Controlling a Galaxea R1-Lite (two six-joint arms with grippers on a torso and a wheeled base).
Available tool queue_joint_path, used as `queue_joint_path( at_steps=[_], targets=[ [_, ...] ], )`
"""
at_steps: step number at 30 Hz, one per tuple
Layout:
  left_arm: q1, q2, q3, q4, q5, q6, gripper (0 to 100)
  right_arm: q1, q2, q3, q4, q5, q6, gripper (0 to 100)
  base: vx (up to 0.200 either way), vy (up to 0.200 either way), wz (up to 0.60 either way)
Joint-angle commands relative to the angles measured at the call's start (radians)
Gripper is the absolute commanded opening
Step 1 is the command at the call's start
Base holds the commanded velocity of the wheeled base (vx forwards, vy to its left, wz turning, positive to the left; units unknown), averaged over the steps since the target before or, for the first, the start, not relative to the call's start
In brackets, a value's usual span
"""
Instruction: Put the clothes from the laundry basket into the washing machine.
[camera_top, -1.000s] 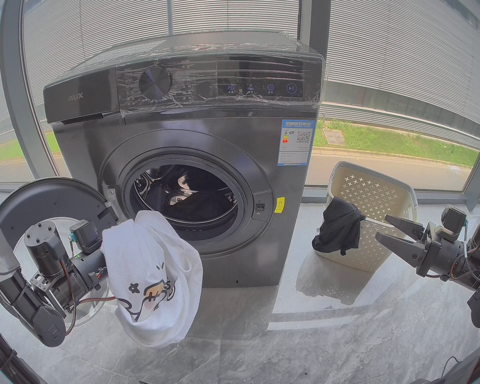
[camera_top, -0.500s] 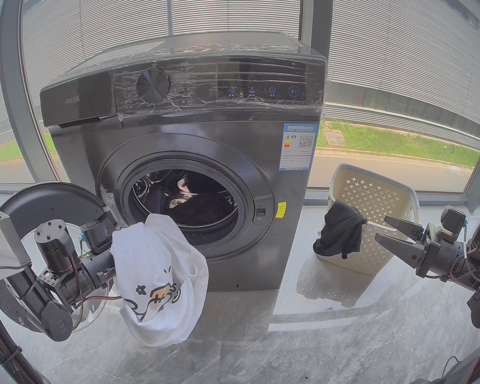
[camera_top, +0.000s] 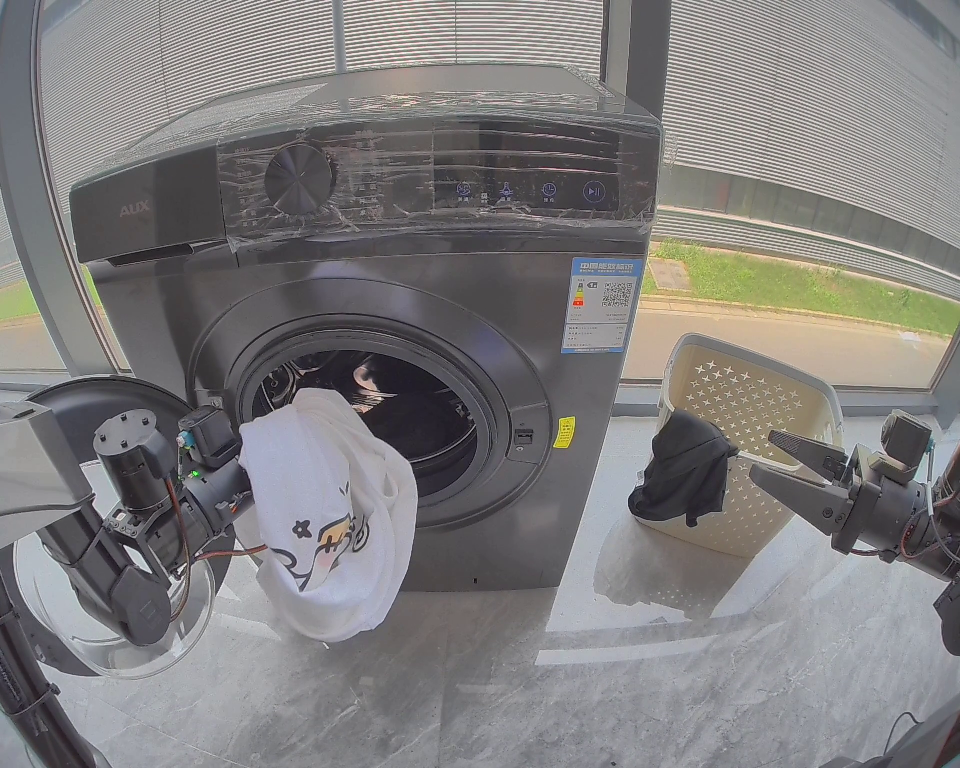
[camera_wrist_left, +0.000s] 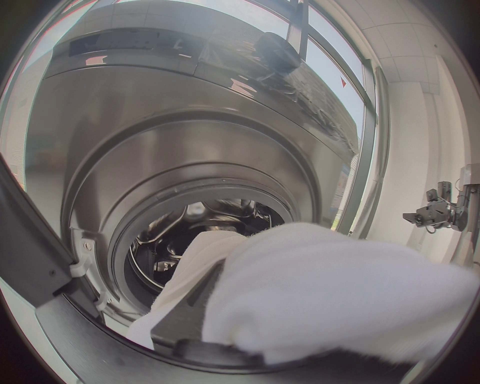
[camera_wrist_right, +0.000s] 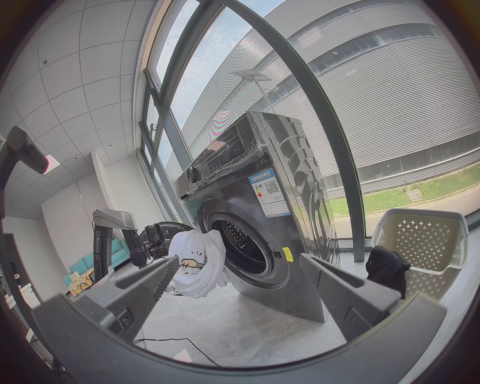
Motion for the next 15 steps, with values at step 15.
queue_joint_path(
  at_steps=[15],
  targets=[
    [-0.005,0.263,-0.362,-0.004,0.065,-0.059,0,-0.004,0.018,-0.004,0.0,-0.001,0.0,100,0.0,0.0,0.0]
  ],
)
